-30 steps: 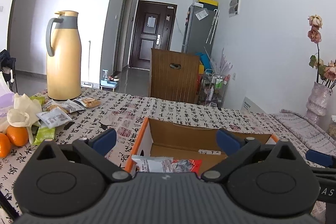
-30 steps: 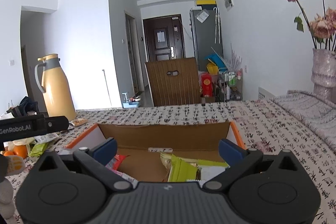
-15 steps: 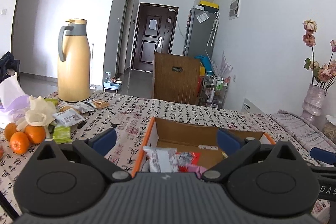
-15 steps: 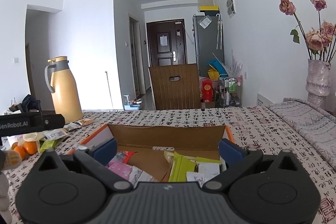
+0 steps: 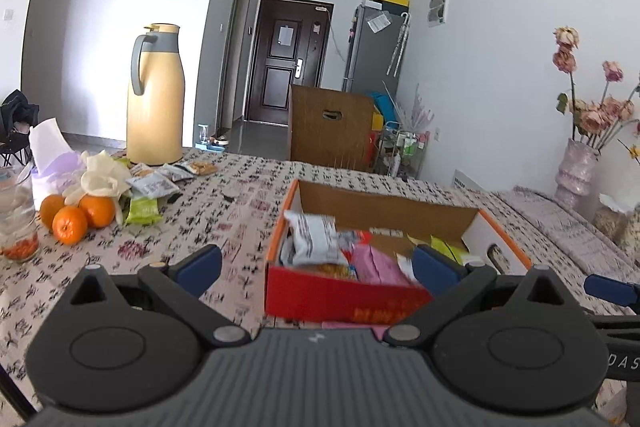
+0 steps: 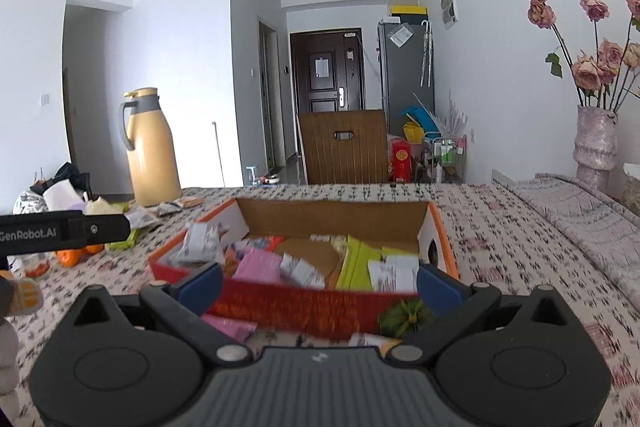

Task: Organize snacks
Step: 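Withdraw both tools from the box toward the loose packets, then grasp a white wrapped packet with the right tool while the left tool grasps a cracker packet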

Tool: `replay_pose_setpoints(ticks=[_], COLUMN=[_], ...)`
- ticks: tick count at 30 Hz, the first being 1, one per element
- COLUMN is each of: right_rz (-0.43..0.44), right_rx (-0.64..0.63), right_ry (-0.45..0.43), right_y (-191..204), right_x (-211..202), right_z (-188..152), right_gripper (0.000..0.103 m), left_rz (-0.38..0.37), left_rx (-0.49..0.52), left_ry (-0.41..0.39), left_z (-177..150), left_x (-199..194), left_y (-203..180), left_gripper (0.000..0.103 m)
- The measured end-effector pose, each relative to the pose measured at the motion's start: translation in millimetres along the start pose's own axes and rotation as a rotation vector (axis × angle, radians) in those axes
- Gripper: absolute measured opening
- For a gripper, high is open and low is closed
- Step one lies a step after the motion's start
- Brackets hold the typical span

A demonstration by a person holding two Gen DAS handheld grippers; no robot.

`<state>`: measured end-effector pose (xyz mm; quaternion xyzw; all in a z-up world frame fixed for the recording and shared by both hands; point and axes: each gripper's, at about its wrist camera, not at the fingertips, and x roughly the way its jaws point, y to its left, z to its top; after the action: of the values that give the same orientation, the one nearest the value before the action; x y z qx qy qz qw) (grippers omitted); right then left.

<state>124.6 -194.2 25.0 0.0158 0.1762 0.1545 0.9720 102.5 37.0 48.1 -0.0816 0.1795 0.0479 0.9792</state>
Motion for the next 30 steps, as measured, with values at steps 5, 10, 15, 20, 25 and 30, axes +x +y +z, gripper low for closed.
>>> replay_pose_setpoints(ticks=[5,10,15,20,25,30], right_rz=[0.005,0.002,-0.009,-0.018,-0.012,0.013], right_rx=[0.002,-0.007,-0.011,0.000,0.015,0.046], right_ry=[0.039,0.072,0.108,0.124,0.151,0.217], right_y=[3.7,7.7,9.5,4.1,-4.6,-14.0], right_x=[-18.7,-34.8,-43.6,-42.8,-29.6,-3.6], right_z=[-19.2,-37.3,-53.0,-55.4,-53.8,-54.2], right_gripper=[0.103,0.103,0.103,0.103,0.089,0.076], left_rz=[-0.020,-0.039,-0.053,-0.047,-0.046,-0.036], left_rx=[-0.005,0.005,0.007,0.007,0.008,0.011], left_ry=[0.020,0.060,0.104,0.118,0.125,0.135], left_z=[-17.7,-38.4,-55.2,-57.4,-58.0,-58.3], left_x=[-17.1,-31.2,-38.2,-35.9,-33.6,-30.8], left_y=[1.5,3.0,5.1,4.8,3.9,4.8], left_gripper=[0.103,0.103,0.103,0.103,0.103,0.103])
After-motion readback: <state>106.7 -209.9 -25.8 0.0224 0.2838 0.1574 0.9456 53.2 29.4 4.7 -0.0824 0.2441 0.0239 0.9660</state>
